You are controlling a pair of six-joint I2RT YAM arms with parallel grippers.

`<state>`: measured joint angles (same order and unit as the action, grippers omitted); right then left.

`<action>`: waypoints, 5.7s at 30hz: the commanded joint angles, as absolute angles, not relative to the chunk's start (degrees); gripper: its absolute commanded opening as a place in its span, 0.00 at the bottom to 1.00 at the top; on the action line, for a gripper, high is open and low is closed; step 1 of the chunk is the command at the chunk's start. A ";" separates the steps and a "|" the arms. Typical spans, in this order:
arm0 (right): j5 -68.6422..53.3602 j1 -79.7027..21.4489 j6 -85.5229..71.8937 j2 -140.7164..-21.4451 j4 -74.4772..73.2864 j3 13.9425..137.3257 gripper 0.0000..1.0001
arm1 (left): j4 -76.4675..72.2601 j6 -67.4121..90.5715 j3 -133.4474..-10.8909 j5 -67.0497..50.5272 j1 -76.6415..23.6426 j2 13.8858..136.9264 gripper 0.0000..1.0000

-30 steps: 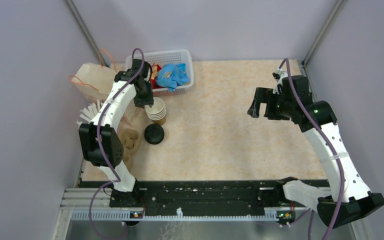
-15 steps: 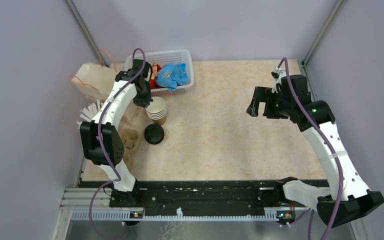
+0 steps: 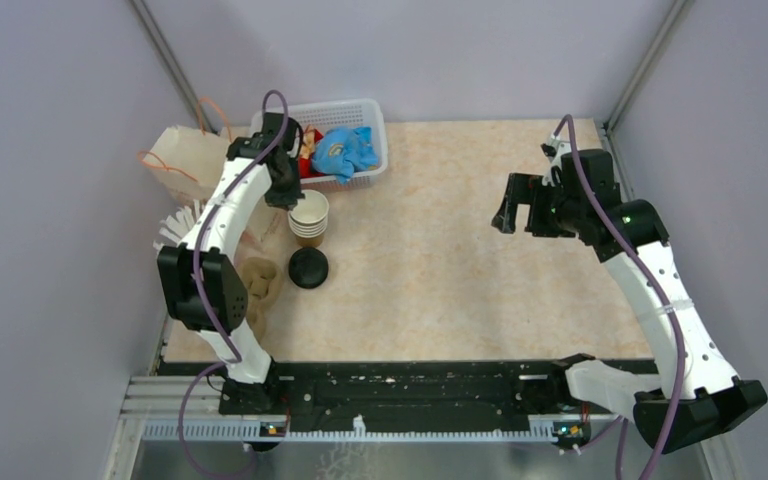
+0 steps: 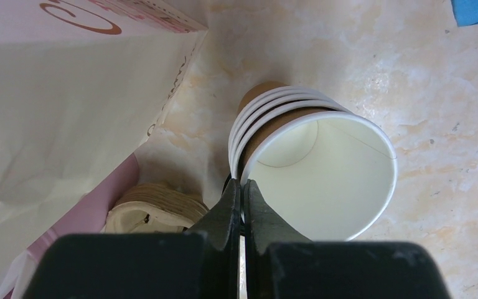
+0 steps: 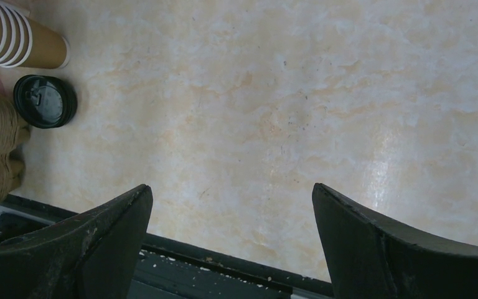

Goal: Pack the takeout coffee

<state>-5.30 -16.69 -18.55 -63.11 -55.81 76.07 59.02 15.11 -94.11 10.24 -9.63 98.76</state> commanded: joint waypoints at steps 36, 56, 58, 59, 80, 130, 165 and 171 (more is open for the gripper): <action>3.75 -16.60 -26.05 -53.21 -64.70 72.81 0.99 | 37.14 26.65 -84.18 -5.28 -37.43 87.87 0.00; 5.10 -16.61 -27.35 -45.44 -73.03 71.08 0.99 | 41.20 24.60 -101.24 2.71 -51.48 115.07 0.00; 4.82 -16.59 -27.27 -45.43 -72.97 71.11 0.99 | 41.73 24.57 -101.47 2.53 -51.50 115.48 0.00; 4.55 -16.61 -27.25 -45.48 -72.85 71.13 0.99 | 41.86 24.42 -101.50 2.40 -51.55 115.42 0.06; -3.81 -16.61 -26.98 -48.54 -63.33 65.73 0.99 | 48.47 20.41 -64.01 10.10 -30.59 76.36 0.81; -3.65 -16.61 -25.40 -51.06 -62.40 65.29 0.99 | 45.17 28.10 -72.46 17.04 -24.32 100.13 0.15; -4.47 -16.58 -24.69 -51.50 -61.46 64.10 0.99 | 52.28 27.83 -72.83 13.59 -25.44 87.41 0.00; -5.02 -16.61 -24.79 -51.59 -60.99 64.20 0.99 | 50.29 26.96 -73.84 15.54 -25.40 92.95 0.26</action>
